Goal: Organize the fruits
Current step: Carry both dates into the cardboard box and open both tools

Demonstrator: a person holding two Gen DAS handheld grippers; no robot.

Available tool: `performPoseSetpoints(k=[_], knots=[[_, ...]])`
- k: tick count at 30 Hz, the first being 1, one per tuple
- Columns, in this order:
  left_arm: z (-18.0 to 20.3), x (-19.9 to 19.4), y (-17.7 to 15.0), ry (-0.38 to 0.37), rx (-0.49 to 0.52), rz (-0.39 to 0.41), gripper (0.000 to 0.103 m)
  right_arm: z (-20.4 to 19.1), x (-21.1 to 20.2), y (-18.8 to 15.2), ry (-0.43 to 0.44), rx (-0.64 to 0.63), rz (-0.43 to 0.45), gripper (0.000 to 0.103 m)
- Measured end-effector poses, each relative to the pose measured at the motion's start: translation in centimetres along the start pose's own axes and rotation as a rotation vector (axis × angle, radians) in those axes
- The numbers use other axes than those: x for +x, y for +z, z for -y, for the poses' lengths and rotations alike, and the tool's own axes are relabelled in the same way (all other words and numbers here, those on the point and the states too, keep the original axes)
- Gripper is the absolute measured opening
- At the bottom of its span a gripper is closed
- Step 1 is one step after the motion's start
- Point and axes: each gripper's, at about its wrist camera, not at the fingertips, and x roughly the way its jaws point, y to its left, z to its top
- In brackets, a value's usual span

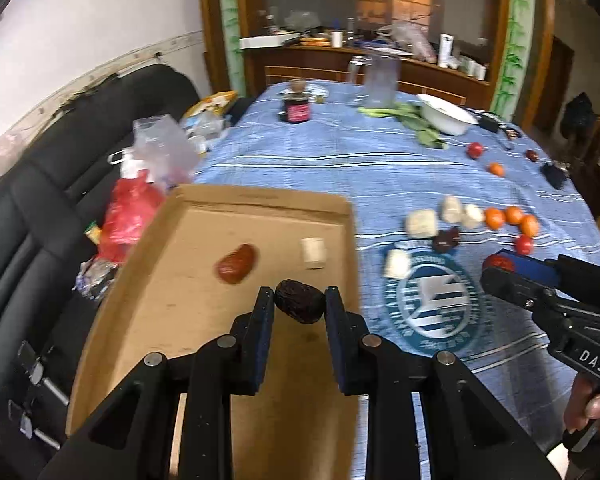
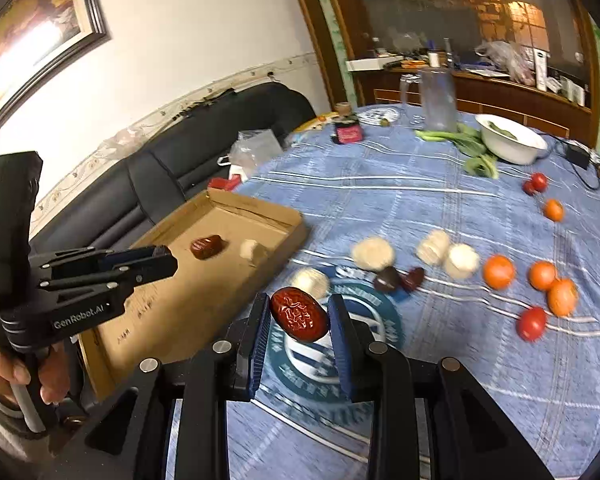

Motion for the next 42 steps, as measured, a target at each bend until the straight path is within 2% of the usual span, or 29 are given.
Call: performPoseSetpoints(k=[6,12,18,23,28,34,36,37,39,41,42], knots=[[-2.9,0.9,-0.3,0.039,-0.031,-0.013,0.025,-2.8,2.5,1.0,0.035,-0.049,-0.025,0.033],[-5.0,2.6,-0.4,0.013,-0.085,-0.052,0.025,-5.1,5.0,1.9,0.051,-0.107,-0.053,0.033],[-5.6,4.4,-0.9,-0.002,-0.093,-0.096,0.025,-6.0,7.9,2.3,0.06,-0.123,-0.102,0.033],[-6.3,5.7,-0.9,0.014,-0.105,-0.132,0.025,-7.6,10.3,2.6,0.087,-0.166,-0.134,0.033],[-6.4,6.5,-0.6,0.062,-0.099,-0.147,0.025,-8.3,13.1,2.5,0.062,-0.209,-0.172,0.033],[-7.0,7.3,-0.8,0.072,-0.129,-0.183,0.026,-7.9,14.3,2.2,0.051,-0.202,-0.193,0.033],[-7.1,7.3,-0.9,0.069,-0.137,-0.188,0.039,-7.8,14.4,2.1,0.053,-0.198,-0.181,0.033],[-7.1,7.3,-0.9,0.075,-0.141,-0.186,0.049,-7.8,14.4,2.1,0.055,-0.198,-0.179,0.033],[-7.3,7.0,-0.9,0.103,-0.15,-0.173,0.056,-7.8,14.2,2.1,0.054,-0.194,-0.178,0.034],[-7.5,6.9,-1.0,0.109,-0.166,-0.172,0.068,-7.5,13.8,2.1,0.044,-0.184,-0.169,0.038],[-7.6,6.8,-1.0,0.109,-0.176,-0.164,0.07,-7.3,13.6,2.2,0.044,-0.177,-0.167,0.039]])
